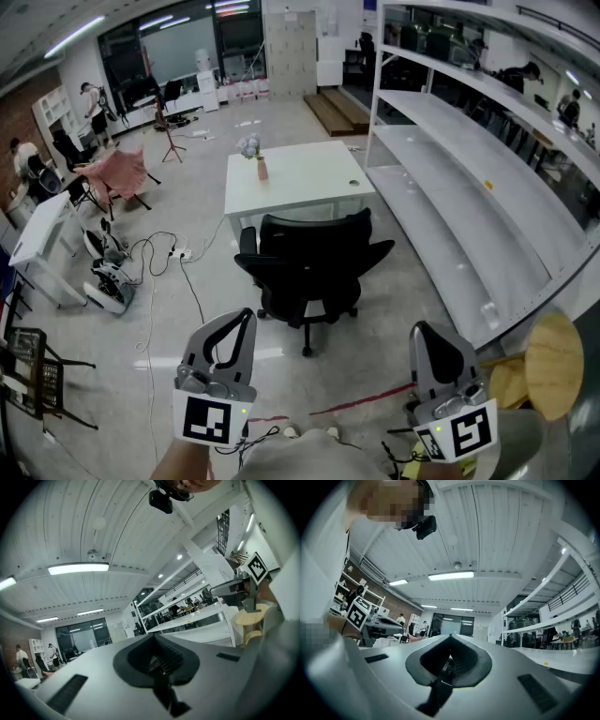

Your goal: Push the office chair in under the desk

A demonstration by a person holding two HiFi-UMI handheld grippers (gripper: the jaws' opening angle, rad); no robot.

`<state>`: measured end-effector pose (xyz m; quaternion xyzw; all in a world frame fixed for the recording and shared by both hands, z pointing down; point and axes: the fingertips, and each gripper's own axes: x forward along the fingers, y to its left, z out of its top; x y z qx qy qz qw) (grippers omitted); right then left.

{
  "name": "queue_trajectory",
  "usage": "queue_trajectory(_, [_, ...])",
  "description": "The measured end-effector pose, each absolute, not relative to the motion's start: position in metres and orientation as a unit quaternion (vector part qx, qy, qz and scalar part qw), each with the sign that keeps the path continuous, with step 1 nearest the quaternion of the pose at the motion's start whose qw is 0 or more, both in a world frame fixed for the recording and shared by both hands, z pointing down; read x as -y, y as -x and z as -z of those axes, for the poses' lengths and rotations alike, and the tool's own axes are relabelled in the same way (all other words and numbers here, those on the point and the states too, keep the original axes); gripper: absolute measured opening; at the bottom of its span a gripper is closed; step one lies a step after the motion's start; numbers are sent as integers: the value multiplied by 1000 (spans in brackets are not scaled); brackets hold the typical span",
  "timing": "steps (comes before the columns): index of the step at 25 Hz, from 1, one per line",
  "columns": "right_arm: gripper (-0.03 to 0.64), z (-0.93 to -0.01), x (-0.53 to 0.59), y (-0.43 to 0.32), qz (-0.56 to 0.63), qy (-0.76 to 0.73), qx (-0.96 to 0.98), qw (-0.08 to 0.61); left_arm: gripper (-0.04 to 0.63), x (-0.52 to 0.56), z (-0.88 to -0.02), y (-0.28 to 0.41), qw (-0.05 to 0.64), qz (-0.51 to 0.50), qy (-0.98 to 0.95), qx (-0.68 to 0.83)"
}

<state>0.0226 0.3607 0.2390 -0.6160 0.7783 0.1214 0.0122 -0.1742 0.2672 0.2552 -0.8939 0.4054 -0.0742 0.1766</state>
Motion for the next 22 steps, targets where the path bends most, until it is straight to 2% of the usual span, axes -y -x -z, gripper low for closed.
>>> queue_trajectory(8, [6, -242, -357, -25, -104, 611, -785, 23, 6, -268, -253, 179, 178, 82, 889, -414])
queue_trajectory(22, [6, -286, -359, -48, -51, 571, -818, -49, 8, -276, -274, 148, 190, 121, 886, -405])
